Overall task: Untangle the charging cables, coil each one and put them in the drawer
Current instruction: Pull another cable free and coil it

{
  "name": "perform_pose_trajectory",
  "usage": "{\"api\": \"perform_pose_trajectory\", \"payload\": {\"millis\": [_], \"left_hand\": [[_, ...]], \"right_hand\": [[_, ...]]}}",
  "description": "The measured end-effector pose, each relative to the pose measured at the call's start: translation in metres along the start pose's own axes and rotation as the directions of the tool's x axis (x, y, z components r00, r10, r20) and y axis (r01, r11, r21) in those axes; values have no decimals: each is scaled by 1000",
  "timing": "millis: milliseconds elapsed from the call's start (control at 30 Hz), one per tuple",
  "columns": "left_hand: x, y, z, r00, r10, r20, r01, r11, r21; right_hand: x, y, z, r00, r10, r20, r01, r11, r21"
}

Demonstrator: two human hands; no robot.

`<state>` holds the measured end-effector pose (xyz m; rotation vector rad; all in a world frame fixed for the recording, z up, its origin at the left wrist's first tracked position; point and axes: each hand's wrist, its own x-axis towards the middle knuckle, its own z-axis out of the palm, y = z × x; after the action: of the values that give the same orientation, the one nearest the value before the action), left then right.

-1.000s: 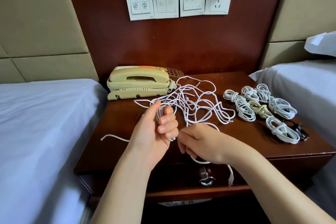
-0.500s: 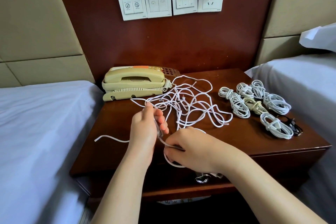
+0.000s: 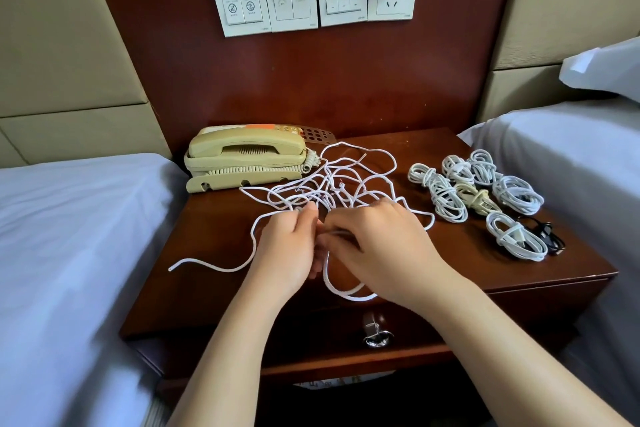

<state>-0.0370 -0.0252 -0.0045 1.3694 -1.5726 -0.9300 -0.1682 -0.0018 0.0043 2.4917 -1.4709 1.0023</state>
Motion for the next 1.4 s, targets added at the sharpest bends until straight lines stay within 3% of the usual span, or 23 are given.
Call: {"api": "perform_pose_trajectory", "payload": {"millis": [167, 300, 400, 533, 667, 767, 900, 1000, 1100, 1200, 1400], "left_hand": [[0, 2, -3, 980, -128, 150, 153, 974, -169], [-6, 2, -16, 960, -111, 258, 172, 958, -231], [-7, 0, -29, 973, -87, 211, 139, 960, -242], [-2, -9, -36, 988, -134, 75, 149, 951, -270], [3, -12, -41, 979, -202, -40, 169, 902, -398], [5, -10, -42, 966, -254, -47, 199, 849, -490], [2, -4, -40, 962, -267, 58, 251, 778, -576], [-2, 1, -39, 961, -242, 133, 274, 787, -552], [-6, 5, -34, 956, -218, 199, 290, 816, -501], [-10, 7, -28, 925, -205, 321, 354, 774, -525], [-19, 13, -35, 783, -50, 621, 384, 823, -419]], "right_hand": [[7, 12, 12, 999, 13, -47, -13, 1000, -7], [11, 35, 7, 991, 76, -107, -79, 997, -20], [10, 43, 6, 985, 174, -9, -171, 973, 152], [8, 36, 10, 973, 176, 146, -213, 929, 301], [9, 42, 2, 943, 227, 242, -331, 694, 639], [8, 43, -1, 937, 203, 285, -346, 653, 674], [5, 39, 0, 922, 214, 324, -362, 777, 515], [3, 28, 4, 929, 244, 280, -341, 858, 384], [2, 10, 12, 971, 202, 128, -224, 955, 196], [5, -6, 15, 987, 119, -105, -91, 967, 238], [11, -6, 6, 974, 45, -220, 30, 945, 326]]}}
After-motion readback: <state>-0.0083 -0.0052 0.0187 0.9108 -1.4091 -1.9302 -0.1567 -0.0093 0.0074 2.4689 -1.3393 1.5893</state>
